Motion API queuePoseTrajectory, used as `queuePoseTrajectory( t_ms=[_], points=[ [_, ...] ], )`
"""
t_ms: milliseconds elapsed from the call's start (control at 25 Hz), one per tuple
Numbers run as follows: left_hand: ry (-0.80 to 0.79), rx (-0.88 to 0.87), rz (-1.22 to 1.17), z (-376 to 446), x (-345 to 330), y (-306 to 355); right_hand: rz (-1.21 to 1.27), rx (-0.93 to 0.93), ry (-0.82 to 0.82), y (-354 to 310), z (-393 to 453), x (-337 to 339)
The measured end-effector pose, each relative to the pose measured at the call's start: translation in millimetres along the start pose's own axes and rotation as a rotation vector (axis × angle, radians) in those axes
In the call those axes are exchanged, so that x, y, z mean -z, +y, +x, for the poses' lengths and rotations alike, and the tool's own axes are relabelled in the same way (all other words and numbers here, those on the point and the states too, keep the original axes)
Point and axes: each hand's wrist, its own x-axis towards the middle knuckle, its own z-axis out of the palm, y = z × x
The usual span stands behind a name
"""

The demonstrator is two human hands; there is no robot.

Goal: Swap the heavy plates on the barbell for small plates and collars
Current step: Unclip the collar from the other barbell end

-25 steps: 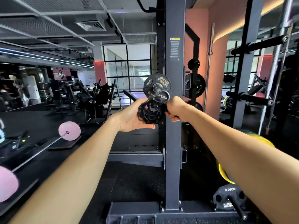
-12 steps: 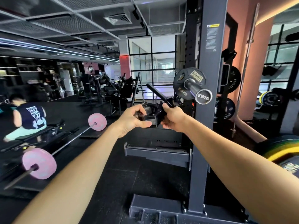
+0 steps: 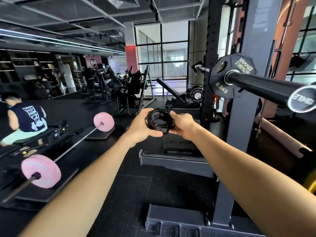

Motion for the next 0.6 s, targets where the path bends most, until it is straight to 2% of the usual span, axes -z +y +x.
queuePoseTrajectory(
  t_ms=[360, 600],
  points=[
    [-0.024, 0.085, 0.049, 101, -24, -109, -0.193, -0.128, 0.050, 57, 133, -5],
    [-0.072, 0.187, 0.134, 183, -63, -202, -0.334, -0.245, 0.083, 130, 261, -1]
  ],
)
